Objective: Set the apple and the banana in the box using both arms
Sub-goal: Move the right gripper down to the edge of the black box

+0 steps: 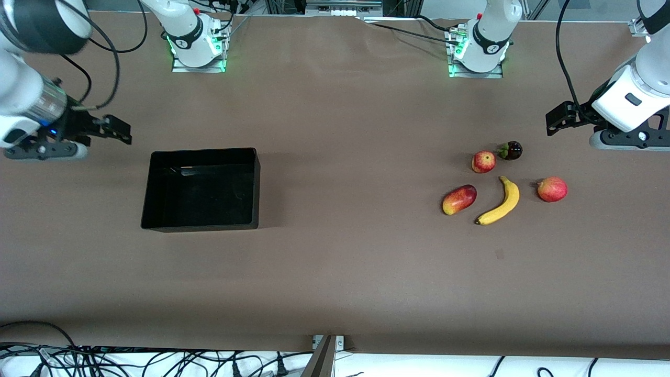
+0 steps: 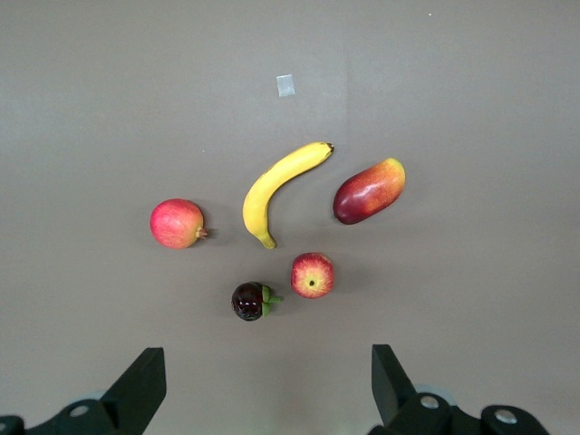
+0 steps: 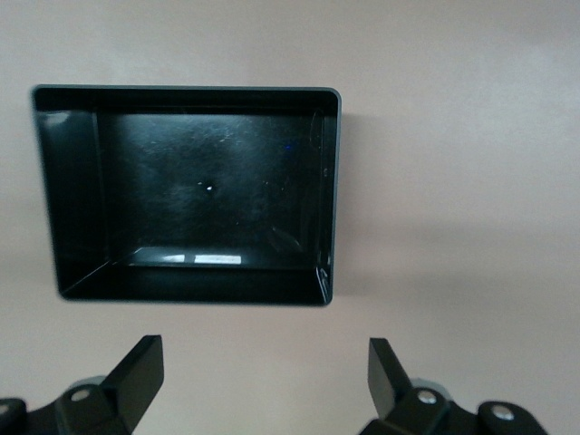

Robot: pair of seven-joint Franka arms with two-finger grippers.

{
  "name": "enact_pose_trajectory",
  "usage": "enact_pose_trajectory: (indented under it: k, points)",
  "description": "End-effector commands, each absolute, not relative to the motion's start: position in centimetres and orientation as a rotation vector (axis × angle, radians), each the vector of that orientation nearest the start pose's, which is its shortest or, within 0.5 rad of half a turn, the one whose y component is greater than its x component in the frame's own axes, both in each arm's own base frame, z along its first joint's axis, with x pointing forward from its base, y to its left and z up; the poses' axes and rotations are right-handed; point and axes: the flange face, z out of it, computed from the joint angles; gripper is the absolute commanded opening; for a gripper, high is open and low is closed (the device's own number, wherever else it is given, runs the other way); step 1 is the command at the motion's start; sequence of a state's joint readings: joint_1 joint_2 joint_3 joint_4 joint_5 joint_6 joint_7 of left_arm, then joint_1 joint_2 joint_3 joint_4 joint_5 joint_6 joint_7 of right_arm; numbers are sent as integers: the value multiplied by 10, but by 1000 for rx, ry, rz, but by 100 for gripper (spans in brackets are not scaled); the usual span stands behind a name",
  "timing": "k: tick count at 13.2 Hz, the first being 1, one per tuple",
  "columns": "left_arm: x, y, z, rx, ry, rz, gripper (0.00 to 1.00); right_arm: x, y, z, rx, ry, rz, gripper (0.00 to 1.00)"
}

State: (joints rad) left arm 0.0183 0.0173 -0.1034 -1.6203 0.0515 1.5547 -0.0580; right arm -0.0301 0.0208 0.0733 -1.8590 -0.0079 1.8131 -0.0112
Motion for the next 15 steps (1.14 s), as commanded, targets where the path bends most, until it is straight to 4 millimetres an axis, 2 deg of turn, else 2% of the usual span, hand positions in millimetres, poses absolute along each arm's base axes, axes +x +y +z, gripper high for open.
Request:
enact_pose_trajectory:
  k: [1,3,6,9,12,13,15]
  points:
    - [556,-44,596,-3097,38,128,100,559,14,444,-3156,-86,68,100]
    - [556,-44,596,-3097,36,131,100,567,-3,406,-3154,-42,65,100]
    - [556,-44,597,-3097,34,128,100,579,-9,353,-3150,-90,71,100]
    - [556,-44,596,-3098,34,133,100,572,-14,302,-3150,-118,25,99]
    - [556,-46,596,-3097,41,128,100,573,-18,271,-3144,-182,40,94]
    - [556,-47,597,-3097,41,126,100,574,-20,263,-3144,-202,38,89]
    - [556,-47,597,-3099,43,126,100,574,-26,256,-3143,-237,43,72]
